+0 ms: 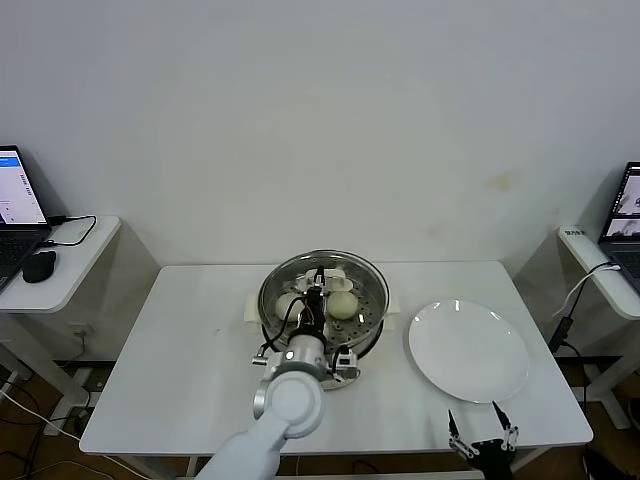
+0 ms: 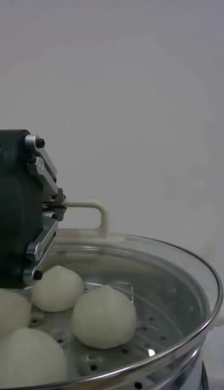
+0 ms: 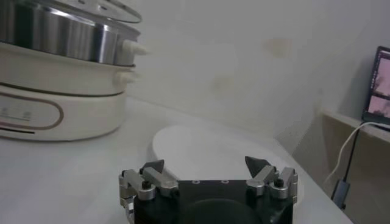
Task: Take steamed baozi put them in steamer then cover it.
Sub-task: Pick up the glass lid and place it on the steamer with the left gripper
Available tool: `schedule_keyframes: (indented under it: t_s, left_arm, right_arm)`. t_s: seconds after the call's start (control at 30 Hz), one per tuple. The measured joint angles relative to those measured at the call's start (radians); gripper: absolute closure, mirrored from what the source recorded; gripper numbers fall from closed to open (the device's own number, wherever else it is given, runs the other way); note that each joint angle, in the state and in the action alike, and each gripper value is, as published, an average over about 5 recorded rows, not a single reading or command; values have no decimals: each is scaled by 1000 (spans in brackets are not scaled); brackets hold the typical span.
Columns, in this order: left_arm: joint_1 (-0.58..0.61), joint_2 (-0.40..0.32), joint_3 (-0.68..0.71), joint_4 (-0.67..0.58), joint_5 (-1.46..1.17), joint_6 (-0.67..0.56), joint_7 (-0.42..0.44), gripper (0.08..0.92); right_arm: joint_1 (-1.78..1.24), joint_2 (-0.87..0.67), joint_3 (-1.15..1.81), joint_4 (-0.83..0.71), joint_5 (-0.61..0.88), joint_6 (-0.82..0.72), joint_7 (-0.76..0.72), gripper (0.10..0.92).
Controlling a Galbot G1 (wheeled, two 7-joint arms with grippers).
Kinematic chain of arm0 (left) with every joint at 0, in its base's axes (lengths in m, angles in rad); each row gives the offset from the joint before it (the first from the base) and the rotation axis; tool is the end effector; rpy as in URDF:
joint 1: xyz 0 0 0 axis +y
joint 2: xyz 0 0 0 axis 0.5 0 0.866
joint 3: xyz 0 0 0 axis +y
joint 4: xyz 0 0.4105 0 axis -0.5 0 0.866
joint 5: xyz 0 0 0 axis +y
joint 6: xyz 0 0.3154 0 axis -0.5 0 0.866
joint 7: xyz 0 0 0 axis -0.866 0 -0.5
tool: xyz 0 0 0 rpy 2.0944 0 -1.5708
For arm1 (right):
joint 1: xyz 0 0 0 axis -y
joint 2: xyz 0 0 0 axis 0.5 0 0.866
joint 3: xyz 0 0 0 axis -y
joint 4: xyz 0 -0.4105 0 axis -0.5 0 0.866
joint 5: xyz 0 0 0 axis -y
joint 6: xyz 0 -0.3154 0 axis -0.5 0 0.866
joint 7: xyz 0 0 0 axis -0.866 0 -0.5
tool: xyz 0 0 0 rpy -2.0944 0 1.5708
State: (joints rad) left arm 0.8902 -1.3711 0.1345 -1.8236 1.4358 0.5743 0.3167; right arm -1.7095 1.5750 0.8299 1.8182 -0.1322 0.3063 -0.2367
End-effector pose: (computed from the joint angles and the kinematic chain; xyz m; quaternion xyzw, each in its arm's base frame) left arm 0.2952 -0.1173 -0.3198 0.0580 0.7156 0.6955 0.0284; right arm 0.0247 -0.0908 -0.4424 0.0136 -0.9871 0.1378 0.0803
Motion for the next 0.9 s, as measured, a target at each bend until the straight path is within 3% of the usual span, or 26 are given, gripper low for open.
schedule_keyframes:
  t_s: [0.9]
  left_arm:
    - [17,-28,-27,48,11,-19,-22,877]
  right_arm:
    - [-1,-3,-11,-9,-10,13,-5,203]
